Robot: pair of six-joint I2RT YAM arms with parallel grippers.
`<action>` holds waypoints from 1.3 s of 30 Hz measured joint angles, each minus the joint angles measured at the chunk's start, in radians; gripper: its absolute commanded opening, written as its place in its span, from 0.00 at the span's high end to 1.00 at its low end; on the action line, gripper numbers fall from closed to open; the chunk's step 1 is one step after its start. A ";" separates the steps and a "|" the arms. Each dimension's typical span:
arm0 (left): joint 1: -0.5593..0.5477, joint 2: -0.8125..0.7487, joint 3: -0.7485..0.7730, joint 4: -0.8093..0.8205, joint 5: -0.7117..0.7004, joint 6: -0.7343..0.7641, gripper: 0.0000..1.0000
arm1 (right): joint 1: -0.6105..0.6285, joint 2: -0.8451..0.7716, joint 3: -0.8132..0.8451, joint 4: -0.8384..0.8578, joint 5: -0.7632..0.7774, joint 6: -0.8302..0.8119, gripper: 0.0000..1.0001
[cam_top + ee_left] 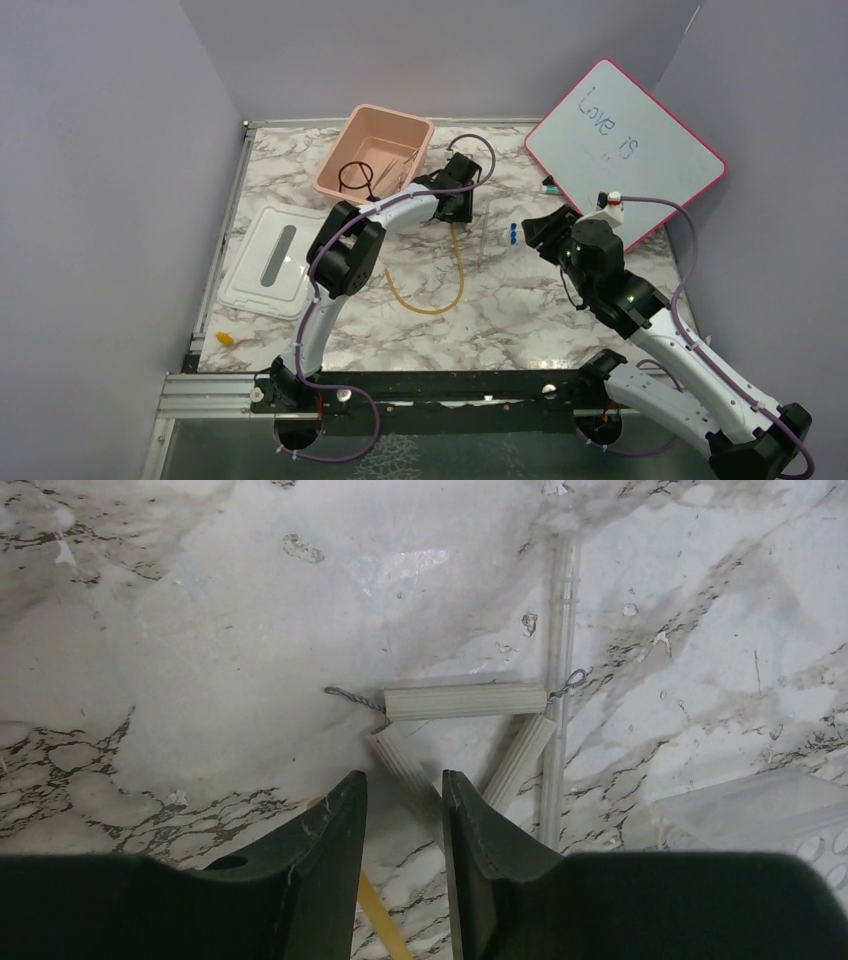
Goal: Organize the chemistry lab equipment
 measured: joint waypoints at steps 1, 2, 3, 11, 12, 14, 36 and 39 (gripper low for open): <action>0.000 0.000 0.002 -0.002 -0.002 0.000 0.64 | 0.000 0.000 0.000 0.000 0.000 0.000 0.48; -0.002 0.000 0.004 -0.004 -0.006 0.000 0.64 | 0.000 0.000 0.000 0.000 0.000 0.000 0.48; -0.002 0.002 0.006 -0.008 -0.012 0.001 0.64 | 0.000 0.000 0.000 0.000 0.000 0.000 0.48; -0.008 0.041 0.068 -0.047 -0.070 0.007 0.79 | 0.000 -0.002 0.000 -0.006 0.000 -0.001 0.48; -0.009 0.045 0.073 -0.047 -0.077 0.009 0.84 | 0.000 -0.002 0.000 -0.008 0.000 -0.001 0.48; -0.009 0.047 0.077 -0.048 -0.086 0.014 0.93 | 0.000 -0.003 0.000 -0.013 0.000 -0.001 0.48; -0.002 -0.217 0.145 -0.108 -0.092 0.108 1.00 | 0.000 -0.033 0.000 -0.030 0.000 0.002 0.49; 0.006 -0.291 0.158 -0.103 -0.093 0.130 1.00 | 0.000 -0.035 0.000 -0.030 0.000 0.008 0.49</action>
